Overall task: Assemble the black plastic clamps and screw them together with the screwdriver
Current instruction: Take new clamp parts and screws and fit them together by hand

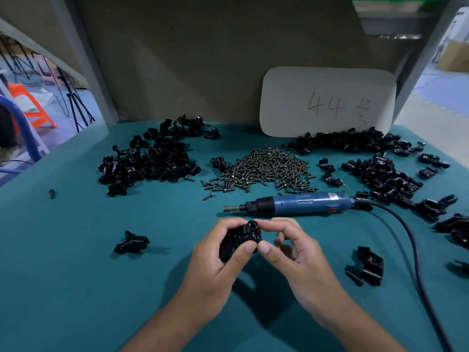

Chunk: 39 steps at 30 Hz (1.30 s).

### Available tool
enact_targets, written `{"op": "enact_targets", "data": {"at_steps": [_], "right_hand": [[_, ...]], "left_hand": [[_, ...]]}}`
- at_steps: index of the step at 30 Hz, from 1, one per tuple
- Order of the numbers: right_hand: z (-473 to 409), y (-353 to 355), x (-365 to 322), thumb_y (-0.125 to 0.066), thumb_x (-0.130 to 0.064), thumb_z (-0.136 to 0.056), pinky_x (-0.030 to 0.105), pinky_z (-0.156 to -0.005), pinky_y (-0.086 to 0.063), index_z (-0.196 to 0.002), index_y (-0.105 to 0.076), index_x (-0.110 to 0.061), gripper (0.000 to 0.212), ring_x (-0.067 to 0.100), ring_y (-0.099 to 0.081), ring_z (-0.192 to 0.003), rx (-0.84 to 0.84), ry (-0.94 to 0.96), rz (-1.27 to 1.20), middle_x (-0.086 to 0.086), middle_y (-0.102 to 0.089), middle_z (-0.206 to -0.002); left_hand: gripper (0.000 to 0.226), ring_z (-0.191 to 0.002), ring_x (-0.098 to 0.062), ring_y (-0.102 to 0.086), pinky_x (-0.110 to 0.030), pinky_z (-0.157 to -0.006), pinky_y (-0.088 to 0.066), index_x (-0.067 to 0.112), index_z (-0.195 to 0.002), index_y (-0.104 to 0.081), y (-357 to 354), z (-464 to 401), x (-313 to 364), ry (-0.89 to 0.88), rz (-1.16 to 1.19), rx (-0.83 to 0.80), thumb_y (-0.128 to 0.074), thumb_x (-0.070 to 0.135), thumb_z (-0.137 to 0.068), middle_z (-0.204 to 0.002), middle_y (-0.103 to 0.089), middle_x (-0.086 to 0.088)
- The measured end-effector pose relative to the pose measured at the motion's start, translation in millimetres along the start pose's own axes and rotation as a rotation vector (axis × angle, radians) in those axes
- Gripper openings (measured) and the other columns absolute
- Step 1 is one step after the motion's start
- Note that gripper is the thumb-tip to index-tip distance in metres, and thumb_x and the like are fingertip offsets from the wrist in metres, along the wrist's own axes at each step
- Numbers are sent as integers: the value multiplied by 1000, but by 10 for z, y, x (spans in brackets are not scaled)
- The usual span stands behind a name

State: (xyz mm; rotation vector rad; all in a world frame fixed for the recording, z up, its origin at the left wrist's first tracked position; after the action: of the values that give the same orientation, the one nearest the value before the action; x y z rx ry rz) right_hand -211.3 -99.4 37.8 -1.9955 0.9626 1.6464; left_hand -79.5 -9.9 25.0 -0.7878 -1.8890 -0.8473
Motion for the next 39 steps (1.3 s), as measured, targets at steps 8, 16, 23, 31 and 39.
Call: {"op": "enact_targets", "data": {"at_steps": [8,16,23,31,39], "right_hand": [[-798,413,-205,-61,-39,-98,12,-70,-42,-92,-64,-38,6,3,-55,-76,140,60,434,-16,-62,-87],[-2152,327,515,-62,-23,-101,44,-97,-52,-127,-63,-21,26,31,-54,-117,-153,-206,1213,12,-54,-130],[-2270,289,599,-60,-15,-101,41,-88,-55,-113,-60,-17,12,27,-57,-108,-199,-181,1371,10,-59,-115],[-1637,407,-45,-67,-26,-97,13,-76,-48,-95,-63,-29,5,1,-62,-82,101,6,776,-15,-67,-87],[-186,393,-43,-71,-45,-73,22,-72,-57,-89,-74,-32,21,9,-73,-84,91,-34,258,-8,-77,-90]], "left_hand": [[30,-99,-16,-69,-34,-88,-54,52,-110,-57,15,-12,-94,73,43,8,-59,65,-83,-104,-74,4],[31,-95,-3,-66,-11,-74,-45,59,-112,-53,10,-14,-98,35,-89,-9,-55,68,-82,-104,-66,25],[34,-96,-1,-66,-9,-74,-45,58,-113,-53,30,-38,-90,27,-93,10,-56,67,-80,-104,-66,26],[33,-96,-4,-67,-10,-75,-46,56,-112,-54,41,-44,-92,39,-81,35,-56,67,-81,-104,-70,21],[32,-95,-3,-66,-9,-76,-44,55,-112,-54,35,-52,-57,13,-97,20,-57,63,-81,-102,-67,24]]}}
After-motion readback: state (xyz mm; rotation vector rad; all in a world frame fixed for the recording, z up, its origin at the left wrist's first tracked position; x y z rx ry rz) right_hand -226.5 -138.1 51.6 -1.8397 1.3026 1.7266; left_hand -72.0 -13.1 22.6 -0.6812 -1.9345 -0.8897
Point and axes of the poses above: each hand's wrist, its own z-axis away from the middle knuckle, its own y-axis out of the back of the hand, x = y × z, the point moved 5 cm from there along -z, towards the middle knuckle
